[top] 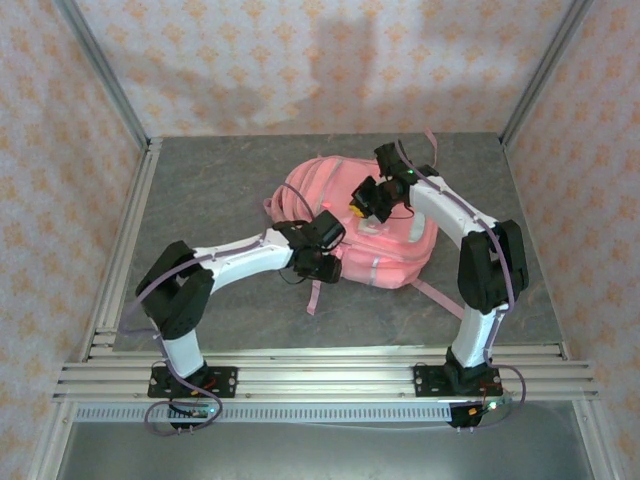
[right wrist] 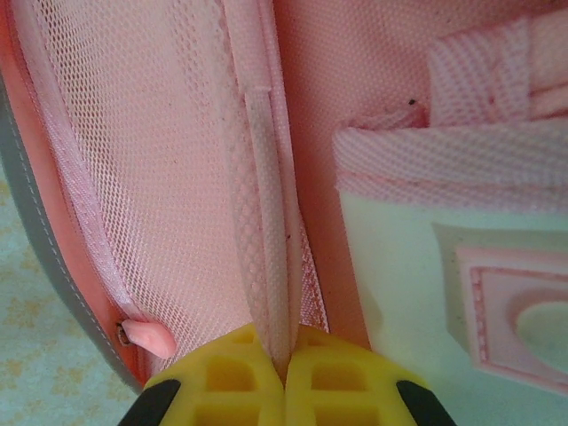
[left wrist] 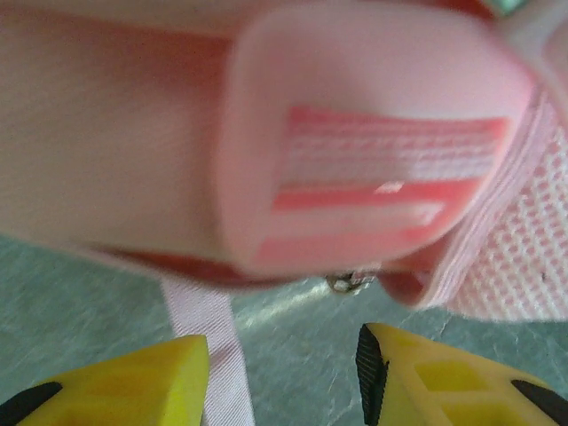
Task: Pack the student bag
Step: Zip the student bag at the center of the table.
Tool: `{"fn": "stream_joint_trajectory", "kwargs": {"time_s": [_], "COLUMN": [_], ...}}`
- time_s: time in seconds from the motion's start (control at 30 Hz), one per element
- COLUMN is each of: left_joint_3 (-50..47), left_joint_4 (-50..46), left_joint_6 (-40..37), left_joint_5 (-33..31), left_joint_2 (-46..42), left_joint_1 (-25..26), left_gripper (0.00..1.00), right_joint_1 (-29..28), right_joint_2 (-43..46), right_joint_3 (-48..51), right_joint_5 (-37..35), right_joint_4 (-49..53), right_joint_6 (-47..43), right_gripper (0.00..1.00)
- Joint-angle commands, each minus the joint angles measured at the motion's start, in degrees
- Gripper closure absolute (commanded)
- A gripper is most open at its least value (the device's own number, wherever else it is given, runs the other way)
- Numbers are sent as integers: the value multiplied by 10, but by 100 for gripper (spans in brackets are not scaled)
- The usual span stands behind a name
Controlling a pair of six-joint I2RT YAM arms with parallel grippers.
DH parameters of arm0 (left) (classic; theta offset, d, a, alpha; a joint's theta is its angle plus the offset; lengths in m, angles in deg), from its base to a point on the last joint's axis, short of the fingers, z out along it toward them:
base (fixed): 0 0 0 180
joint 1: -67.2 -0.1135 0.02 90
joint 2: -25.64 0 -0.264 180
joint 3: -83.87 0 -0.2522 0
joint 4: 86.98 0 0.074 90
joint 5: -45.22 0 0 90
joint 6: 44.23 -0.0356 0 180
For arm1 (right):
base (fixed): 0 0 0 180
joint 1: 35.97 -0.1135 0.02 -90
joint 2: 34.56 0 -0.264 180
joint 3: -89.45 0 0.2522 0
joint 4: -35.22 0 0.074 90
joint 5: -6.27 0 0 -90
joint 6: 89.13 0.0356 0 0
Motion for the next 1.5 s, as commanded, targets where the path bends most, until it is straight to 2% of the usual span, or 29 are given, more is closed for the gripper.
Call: {"fn": "stream_joint_trajectory", "kwargs": {"time_s": [0.0,0.33,0.43,0.57,0.83,1.1,1.23,1.47], "left_joint_3": [0,-12,-16,-11,-17,-29,-42,-62], "left_joint_4": [44,75,99,117,117,93,83,60], "left_joint_6": [-17,6,8,2,-20,-45,-47,-55], "left_joint_5": [-36,-178,-201,-211,-241,-261,-257,-234], "left_joint_2": [19,64,67,89,104,94,75,20], "left_joint_1": [28,43,43,43,43,41,33,1], "left_gripper": [51,54,54,56,81,95,100,100], "right_joint_1": [5,6,6,5,5,6,9,9], "right_joint_2": [5,11,12,17,23,30,27,15], "right_joint_3": [1,19,34,45,47,45,29,-13], "right_joint_5": [-8,8,20,23,30,20,-3,-72], "right_joint_4": [-29,-47,-61,-62,-46,-24,7,88], "right_joint_6": [15,29,36,32,5,-24,-56,-135], "right_gripper": [100,100,100,100,100,100,100,100]}}
